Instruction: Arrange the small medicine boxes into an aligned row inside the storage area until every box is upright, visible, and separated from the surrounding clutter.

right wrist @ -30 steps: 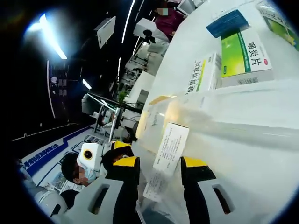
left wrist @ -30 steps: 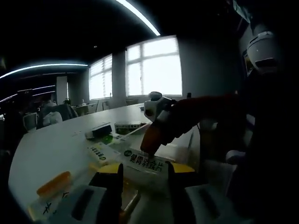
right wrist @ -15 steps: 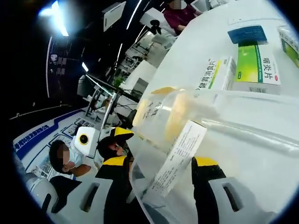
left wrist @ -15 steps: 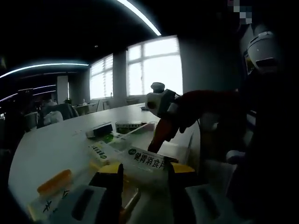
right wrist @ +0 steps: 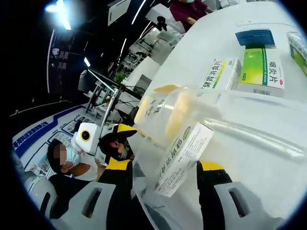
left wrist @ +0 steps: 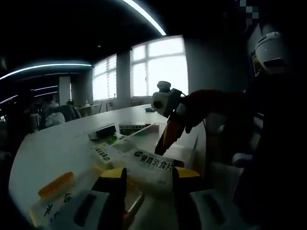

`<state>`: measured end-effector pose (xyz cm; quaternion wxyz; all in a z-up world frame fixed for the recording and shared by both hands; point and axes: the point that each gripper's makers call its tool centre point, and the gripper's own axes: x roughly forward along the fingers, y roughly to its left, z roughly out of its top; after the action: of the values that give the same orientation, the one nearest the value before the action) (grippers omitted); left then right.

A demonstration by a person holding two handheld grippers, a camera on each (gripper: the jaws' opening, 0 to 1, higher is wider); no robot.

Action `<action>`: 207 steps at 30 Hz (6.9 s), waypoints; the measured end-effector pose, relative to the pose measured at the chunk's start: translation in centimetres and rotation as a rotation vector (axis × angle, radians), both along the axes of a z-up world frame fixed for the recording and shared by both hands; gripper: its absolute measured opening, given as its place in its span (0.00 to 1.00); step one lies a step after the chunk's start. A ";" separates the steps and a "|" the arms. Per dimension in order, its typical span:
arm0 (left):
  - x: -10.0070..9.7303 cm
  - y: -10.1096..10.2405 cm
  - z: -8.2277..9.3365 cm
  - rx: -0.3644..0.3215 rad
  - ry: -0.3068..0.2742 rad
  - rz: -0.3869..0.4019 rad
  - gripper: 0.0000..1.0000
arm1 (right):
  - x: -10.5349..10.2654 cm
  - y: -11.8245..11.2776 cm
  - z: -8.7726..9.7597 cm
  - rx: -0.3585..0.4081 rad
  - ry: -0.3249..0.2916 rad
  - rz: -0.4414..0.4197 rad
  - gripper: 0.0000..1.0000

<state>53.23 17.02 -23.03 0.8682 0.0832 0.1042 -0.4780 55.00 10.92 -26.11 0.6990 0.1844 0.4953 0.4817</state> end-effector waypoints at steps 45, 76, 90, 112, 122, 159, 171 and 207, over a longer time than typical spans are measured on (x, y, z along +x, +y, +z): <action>-0.5 0.6 0.9 -0.021 -0.002 0.004 0.38 | 0.9 -0.9 5.8 0.075 -0.200 0.007 0.50; -0.2 1.5 1.0 -0.037 0.001 -0.001 0.39 | 10.0 -4.6 8.3 0.185 -0.206 -0.187 0.45; 0.3 1.7 1.1 -0.032 0.004 0.005 0.39 | 13.2 -6.8 7.9 0.154 -0.217 -0.243 0.45; 1.0 2.1 1.7 -0.034 -0.008 0.020 0.39 | 17.8 -9.1 7.7 0.083 -0.231 -0.294 0.43; 0.9 1.9 2.0 -0.033 -0.011 0.014 0.39 | 21.1 -10.0 7.0 0.035 -0.227 -0.327 0.43; 0.6 2.5 1.9 0.008 -0.001 0.030 0.40 | 29.8 -13.2 3.1 -0.044 -0.056 -0.389 0.42; 0.5 2.3 2.0 0.016 -0.001 0.025 0.42 | 31.1 -13.1 1.9 -0.058 0.039 -0.404 0.40; 1.0 4.0 1.2 0.042 0.026 0.068 0.42 | 33.3 -11.0 -1.7 -0.047 0.131 -0.380 0.32</action>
<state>54.23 21.01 -21.82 0.8807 0.0914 0.1282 -0.4468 88.33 -0.05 -27.83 0.7477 0.2892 0.5072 0.3165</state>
